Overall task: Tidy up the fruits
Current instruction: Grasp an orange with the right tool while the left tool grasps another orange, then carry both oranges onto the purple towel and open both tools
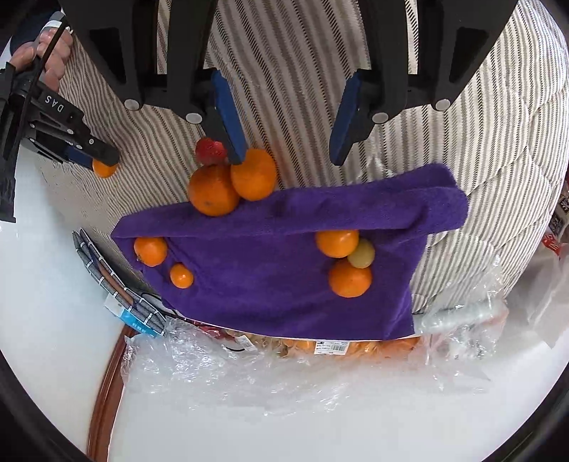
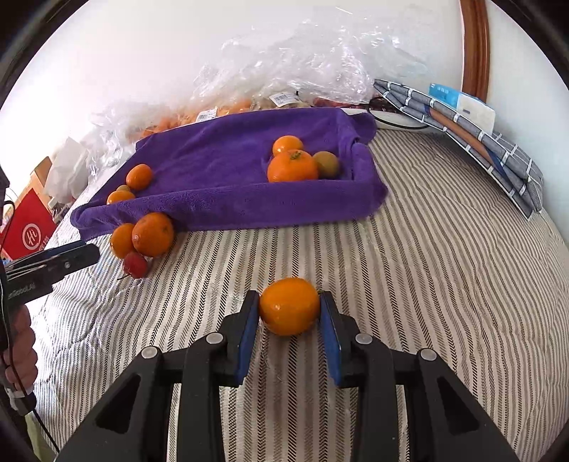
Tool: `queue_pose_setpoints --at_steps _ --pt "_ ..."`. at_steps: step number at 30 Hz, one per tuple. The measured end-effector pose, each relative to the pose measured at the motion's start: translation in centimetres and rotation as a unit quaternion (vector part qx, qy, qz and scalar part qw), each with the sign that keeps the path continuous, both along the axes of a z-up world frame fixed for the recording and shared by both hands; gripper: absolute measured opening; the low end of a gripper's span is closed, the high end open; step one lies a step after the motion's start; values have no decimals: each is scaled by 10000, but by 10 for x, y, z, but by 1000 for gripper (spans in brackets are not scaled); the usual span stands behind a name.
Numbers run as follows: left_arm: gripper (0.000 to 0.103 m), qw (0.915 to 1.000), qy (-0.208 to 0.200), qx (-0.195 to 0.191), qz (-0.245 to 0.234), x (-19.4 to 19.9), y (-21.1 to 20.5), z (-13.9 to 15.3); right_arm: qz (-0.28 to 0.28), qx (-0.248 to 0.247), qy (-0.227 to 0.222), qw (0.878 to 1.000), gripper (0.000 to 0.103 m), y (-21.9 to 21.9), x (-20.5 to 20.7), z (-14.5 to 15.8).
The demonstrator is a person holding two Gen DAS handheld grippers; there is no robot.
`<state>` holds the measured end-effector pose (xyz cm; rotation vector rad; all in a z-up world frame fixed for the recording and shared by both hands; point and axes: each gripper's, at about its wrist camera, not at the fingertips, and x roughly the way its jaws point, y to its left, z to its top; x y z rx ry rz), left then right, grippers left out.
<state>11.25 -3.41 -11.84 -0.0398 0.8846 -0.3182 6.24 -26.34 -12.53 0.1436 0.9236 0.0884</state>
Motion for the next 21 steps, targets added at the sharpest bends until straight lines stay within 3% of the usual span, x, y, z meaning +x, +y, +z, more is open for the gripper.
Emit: queue_pose_setpoints --at_steps 2,9,11,21 --pt "39 9999 -8 -122 -54 2 -5 -1 -40 23 -15 10000 34 -2 0 0" --pt "37 9998 130 -76 -105 14 -21 -10 -48 162 -6 9999 34 -5 3 -2" --pt "31 9996 157 -199 -85 17 -22 -13 -50 198 -12 9998 34 -6 3 -2" --pt "31 9998 156 -91 71 8 -7 -12 -32 207 8 9998 34 -5 4 -2"
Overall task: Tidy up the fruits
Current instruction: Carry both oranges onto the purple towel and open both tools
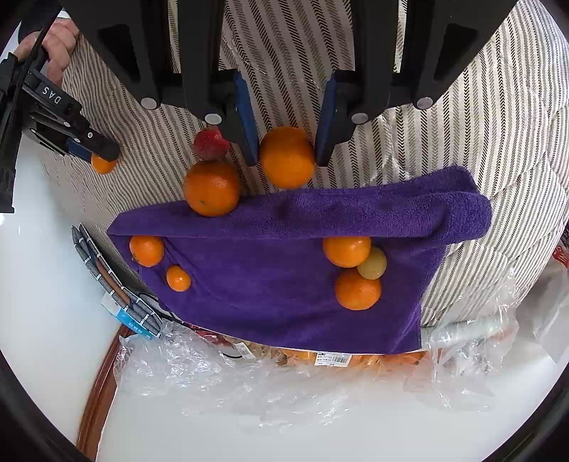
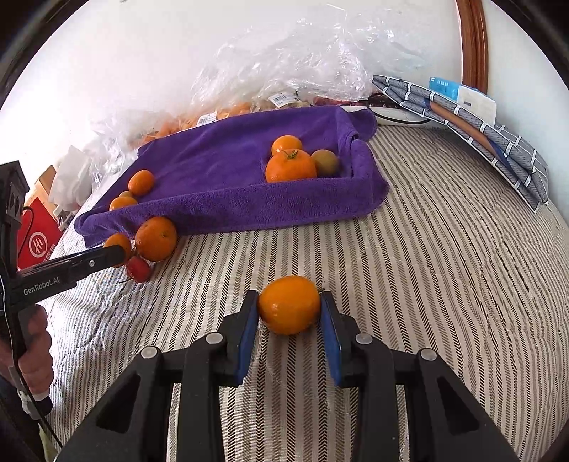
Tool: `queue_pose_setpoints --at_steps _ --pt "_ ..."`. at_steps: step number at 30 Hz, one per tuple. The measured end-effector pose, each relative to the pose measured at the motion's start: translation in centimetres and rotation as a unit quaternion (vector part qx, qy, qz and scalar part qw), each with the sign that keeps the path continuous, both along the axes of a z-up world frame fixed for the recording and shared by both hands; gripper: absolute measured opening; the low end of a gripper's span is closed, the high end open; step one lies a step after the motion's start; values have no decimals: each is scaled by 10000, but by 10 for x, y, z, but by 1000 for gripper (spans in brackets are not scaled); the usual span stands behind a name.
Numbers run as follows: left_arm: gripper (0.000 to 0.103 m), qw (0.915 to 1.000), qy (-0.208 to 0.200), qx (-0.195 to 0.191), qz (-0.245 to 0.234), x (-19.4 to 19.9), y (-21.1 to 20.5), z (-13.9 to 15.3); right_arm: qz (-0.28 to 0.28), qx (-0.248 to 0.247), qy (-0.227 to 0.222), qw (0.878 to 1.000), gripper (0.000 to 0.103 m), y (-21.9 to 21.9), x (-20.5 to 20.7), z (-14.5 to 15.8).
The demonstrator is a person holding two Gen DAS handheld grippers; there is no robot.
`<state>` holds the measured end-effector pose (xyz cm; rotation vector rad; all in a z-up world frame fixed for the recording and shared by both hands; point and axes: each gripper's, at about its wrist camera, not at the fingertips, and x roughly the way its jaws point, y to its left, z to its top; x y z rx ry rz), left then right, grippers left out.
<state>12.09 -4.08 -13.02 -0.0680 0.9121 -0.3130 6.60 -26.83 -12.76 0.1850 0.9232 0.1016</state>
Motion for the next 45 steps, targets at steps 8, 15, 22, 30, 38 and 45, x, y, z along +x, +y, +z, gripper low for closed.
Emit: queue_pose_setpoints --at_steps 8,15,22,30,38,45 --pt "31 9997 -218 47 -30 0 1 -3 -60 124 -15 9999 34 -3 1 0" --pt "31 9984 -249 -502 46 -1 18 -2 -163 180 -36 9997 34 -8 -1 -1" --pt "31 9976 -357 -551 216 -6 24 -1 -311 111 -59 9994 34 -11 -2 1" --pt "31 9966 -561 -556 222 -10 24 5 -405 64 -173 9990 34 -13 -5 4" --pt "31 9959 -574 -701 15 -15 24 13 -415 241 -228 9986 34 -11 -2 22" --pt "31 9956 -519 -749 201 -5 32 45 -124 -21 -796 9967 34 5 26 63"
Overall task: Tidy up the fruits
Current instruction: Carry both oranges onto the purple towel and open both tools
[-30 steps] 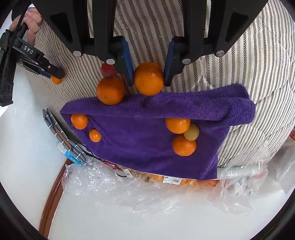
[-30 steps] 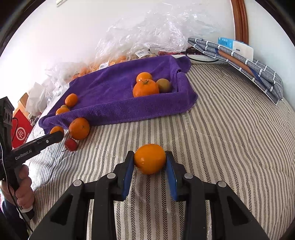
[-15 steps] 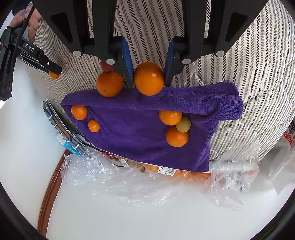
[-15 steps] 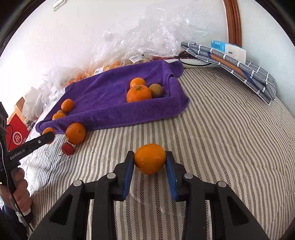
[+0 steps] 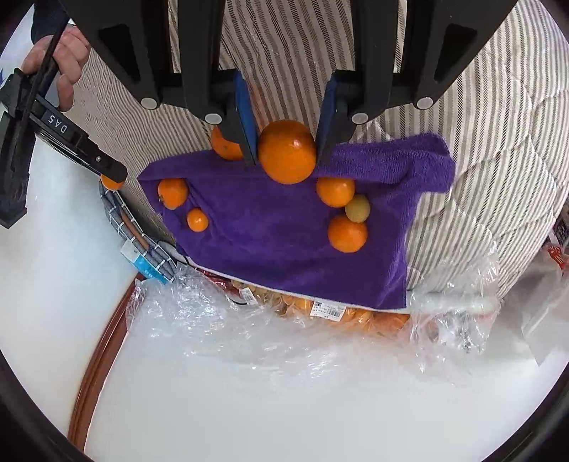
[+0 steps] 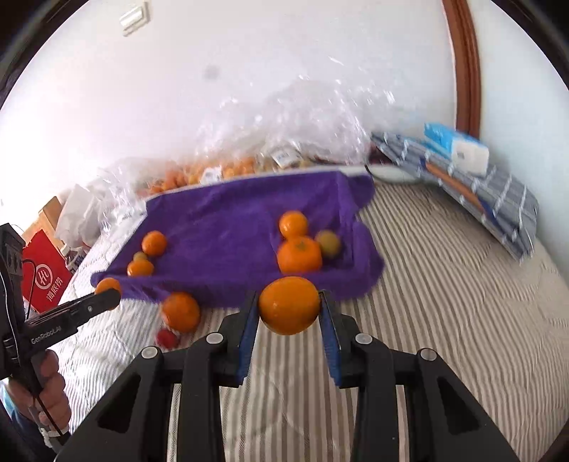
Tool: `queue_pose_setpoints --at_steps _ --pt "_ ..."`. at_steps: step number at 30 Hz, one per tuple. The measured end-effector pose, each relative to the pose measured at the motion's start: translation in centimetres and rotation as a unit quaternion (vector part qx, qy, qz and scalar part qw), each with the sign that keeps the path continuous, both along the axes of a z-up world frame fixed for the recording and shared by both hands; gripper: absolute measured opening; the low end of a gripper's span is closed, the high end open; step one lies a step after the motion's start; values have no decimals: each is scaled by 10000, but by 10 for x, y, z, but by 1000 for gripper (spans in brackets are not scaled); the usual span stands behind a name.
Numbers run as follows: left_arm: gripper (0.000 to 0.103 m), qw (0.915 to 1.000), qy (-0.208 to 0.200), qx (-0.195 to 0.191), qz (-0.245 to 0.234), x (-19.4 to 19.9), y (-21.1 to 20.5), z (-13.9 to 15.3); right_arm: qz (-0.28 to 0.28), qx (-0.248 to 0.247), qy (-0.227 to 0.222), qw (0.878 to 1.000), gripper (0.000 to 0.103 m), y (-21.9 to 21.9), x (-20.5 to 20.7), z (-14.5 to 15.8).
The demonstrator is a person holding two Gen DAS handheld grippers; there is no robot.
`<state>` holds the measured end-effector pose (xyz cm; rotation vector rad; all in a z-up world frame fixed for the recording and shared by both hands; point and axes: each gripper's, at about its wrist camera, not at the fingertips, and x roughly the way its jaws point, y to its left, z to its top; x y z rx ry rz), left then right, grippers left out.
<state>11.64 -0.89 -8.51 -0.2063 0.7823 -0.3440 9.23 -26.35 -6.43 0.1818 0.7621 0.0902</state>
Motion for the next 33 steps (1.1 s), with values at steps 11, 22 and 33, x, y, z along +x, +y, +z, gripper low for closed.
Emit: queue_pose_setpoints --at_steps 11,22,33 --pt "31 9974 -320 588 284 68 -5 16 455 128 -156 9988 34 21 63 0" --pt "31 9987 80 507 40 87 -9 -19 697 68 200 9973 34 36 77 -40" --pt "31 9964 210 757 -313 87 -21 -31 694 16 317 9971 34 37 78 -47"
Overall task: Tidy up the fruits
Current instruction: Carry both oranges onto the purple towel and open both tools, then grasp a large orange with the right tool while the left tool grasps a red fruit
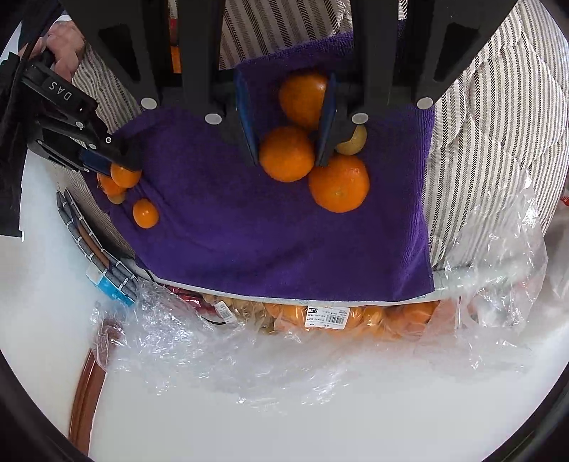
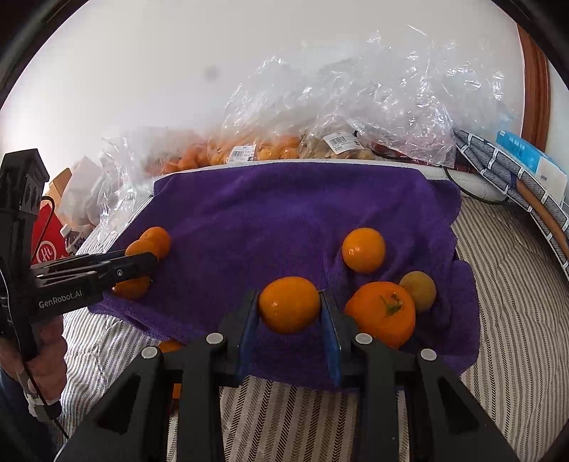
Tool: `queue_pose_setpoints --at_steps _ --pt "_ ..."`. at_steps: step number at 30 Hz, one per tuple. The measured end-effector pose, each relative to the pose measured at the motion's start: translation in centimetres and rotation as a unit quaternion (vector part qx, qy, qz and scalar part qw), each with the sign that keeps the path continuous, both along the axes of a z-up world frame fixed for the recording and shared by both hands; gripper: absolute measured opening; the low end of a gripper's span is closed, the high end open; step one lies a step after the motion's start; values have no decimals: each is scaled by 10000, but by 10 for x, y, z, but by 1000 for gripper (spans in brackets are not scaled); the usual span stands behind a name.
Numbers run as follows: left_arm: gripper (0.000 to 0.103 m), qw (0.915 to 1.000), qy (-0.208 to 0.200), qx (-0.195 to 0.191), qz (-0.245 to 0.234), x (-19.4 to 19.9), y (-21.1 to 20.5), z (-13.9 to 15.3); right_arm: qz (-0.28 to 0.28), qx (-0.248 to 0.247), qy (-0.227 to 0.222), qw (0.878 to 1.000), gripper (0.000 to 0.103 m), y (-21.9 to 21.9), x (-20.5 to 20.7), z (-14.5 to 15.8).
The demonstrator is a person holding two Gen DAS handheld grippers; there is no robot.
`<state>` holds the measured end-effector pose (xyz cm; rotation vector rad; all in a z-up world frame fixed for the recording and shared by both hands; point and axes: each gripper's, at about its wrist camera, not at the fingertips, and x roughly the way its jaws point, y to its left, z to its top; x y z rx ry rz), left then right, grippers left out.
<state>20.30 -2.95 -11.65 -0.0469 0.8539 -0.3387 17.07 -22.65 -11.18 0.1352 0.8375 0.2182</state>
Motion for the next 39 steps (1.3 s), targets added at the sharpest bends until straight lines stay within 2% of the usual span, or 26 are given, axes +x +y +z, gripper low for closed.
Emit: queue_pose_setpoints --at_steps 19,27,29,39 --pt "31 10000 -33 19 63 -1 -1 0 -60 69 -82 9999 36 -5 -4 1" --pt "39 9999 -143 -43 60 -4 0 6 -123 75 -220 9997 44 -4 -8 6" --pt "45 9998 -184 -65 68 -6 1 8 -164 144 -224 9995 45 -7 -9 8" --pt "45 9993 -299 -121 170 -11 7 24 -429 137 -42 9990 45 -6 -32 20"
